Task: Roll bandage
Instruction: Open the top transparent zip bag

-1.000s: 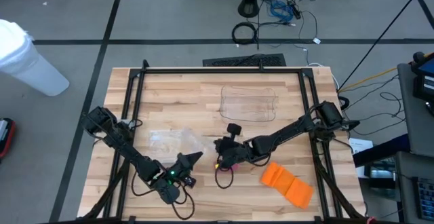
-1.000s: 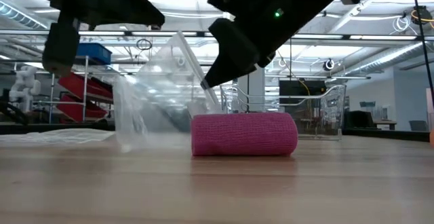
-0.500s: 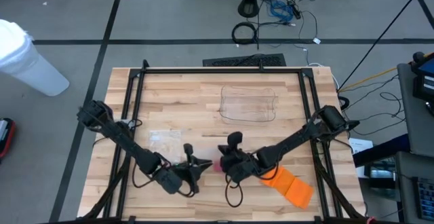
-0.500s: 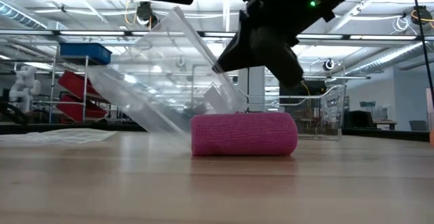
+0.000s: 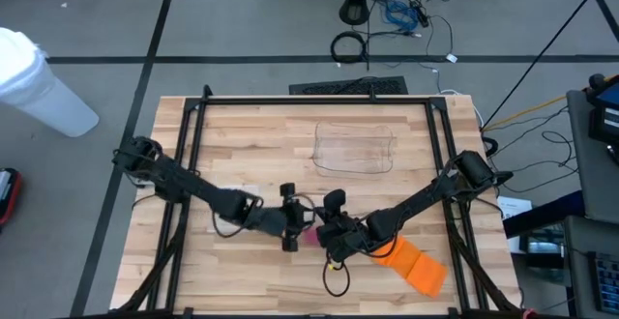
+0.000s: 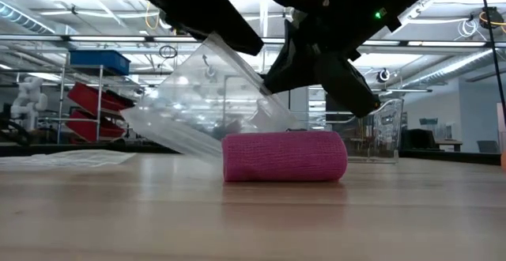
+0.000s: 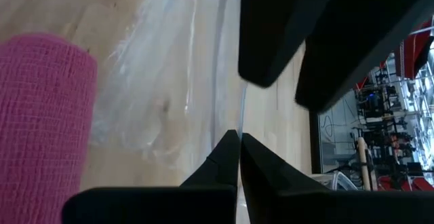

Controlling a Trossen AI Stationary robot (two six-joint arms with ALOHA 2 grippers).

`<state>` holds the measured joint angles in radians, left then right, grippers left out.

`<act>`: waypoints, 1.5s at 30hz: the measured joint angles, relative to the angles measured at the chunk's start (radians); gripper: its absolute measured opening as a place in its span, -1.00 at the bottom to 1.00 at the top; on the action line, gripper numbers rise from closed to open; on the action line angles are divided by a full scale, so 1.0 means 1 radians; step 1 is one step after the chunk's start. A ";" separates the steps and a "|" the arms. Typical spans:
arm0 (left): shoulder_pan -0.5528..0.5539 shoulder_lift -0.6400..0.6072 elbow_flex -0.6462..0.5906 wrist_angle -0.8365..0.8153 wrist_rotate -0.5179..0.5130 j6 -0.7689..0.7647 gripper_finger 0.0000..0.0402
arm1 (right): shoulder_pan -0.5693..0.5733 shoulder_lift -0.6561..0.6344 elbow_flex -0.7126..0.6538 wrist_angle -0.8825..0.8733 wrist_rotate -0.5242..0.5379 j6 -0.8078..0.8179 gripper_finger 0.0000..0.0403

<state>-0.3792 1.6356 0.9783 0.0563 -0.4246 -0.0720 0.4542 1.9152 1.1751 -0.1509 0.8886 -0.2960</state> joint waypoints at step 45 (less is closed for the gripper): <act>0.036 0.058 -0.005 -0.157 -0.182 -0.234 -0.99 | -0.003 -0.012 0.063 -0.178 0.022 0.307 -0.88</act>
<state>-0.3431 1.6932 0.9730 -0.1007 -0.6069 -0.3064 0.4511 1.9032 1.2385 -0.3287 0.9107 0.0110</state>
